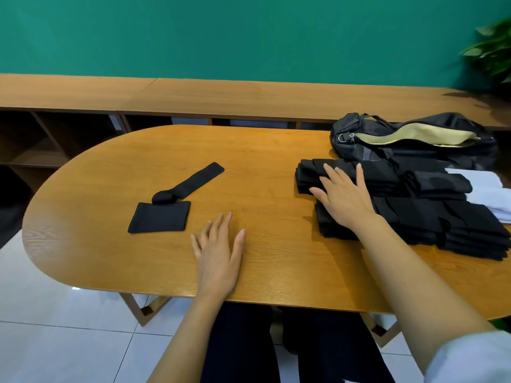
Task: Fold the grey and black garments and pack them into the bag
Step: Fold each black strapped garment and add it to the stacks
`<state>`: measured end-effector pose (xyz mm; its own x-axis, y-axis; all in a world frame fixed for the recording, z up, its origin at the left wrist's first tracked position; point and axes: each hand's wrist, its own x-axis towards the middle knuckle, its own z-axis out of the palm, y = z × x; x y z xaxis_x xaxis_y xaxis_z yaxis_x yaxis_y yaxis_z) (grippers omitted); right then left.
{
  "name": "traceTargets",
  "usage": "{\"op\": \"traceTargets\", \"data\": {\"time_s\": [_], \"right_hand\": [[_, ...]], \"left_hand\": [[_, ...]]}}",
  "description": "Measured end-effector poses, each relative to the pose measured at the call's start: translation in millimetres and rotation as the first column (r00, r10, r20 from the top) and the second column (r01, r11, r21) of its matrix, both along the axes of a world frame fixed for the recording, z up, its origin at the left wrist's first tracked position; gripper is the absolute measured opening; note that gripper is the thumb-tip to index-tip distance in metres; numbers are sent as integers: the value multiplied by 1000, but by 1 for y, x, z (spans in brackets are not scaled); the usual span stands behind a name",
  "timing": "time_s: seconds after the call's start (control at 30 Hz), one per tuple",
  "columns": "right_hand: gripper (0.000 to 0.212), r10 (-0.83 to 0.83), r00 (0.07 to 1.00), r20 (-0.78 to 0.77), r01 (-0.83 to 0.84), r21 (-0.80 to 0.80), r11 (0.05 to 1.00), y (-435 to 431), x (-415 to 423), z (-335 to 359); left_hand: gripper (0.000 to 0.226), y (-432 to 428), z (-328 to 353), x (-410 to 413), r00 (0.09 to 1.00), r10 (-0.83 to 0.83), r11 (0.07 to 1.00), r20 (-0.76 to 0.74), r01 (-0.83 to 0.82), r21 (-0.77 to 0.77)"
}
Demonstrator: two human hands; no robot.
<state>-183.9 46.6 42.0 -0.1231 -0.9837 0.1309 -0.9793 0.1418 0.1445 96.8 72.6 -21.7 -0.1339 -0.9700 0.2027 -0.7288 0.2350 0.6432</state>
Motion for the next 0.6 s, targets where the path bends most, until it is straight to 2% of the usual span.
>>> {"op": "traceTargets", "data": {"time_s": [0.13,0.23,0.4,0.53,0.6], "right_hand": [[64,15,993,116,-14,-6,1000,-1,-1,3],[62,29,990,139,-27,-14,1000,-1,0,3],[62,90,988,126,-78,-100,992,4,6,7],[54,186,973,136,-164,-158,974,14,30,7],[53,251,957,149,-230,-144,963,23,51,1]], "left_hand": [[69,1,1,0,1000,-11,1000,-11,11,-9],[67,1,0,1,999,-12,1000,-30,11,-24],[48,-3,2,7,976,40,996,-212,-55,-66],[44,-19,5,32,979,191,966,-70,-200,-161],[53,-31,4,52,948,308,948,75,-300,-102]]}}
